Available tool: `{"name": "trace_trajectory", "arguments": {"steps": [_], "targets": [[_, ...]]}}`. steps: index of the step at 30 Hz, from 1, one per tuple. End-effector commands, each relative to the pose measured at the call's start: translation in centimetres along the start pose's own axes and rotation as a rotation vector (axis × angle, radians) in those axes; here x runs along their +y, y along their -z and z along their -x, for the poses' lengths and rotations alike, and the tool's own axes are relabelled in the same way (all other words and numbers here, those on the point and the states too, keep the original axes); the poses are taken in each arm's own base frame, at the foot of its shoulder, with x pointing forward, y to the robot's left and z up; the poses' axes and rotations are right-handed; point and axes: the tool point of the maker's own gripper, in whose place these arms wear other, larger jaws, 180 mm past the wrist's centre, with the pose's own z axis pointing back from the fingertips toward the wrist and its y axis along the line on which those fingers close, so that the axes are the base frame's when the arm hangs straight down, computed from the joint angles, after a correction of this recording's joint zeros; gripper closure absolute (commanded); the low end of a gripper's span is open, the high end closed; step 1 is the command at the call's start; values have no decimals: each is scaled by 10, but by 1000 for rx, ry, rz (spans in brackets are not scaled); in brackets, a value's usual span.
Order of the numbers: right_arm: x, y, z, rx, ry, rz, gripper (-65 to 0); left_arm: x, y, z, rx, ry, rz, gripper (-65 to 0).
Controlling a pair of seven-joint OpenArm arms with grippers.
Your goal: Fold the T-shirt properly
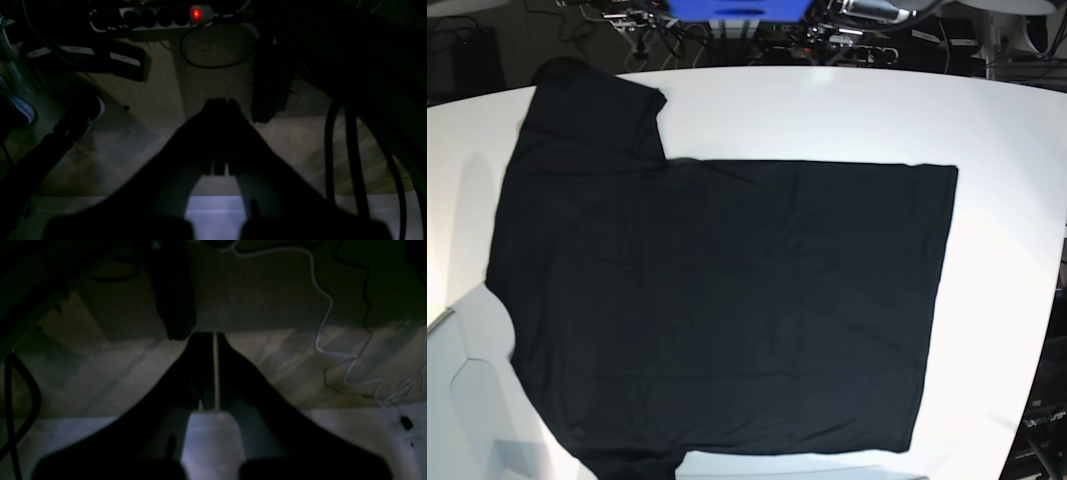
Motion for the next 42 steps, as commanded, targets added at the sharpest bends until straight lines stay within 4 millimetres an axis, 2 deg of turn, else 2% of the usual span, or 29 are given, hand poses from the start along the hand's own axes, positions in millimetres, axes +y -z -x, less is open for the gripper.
{"name": "trace_trajectory", "arguments": {"steps": [1, 42], "targets": [[4, 0, 5, 4, 2, -19, 0, 0, 0, 3, 9, 0, -8, 0], [3, -1, 16, 11, -1, -17, 0, 6, 0, 8, 15, 2, -16, 0]]}}
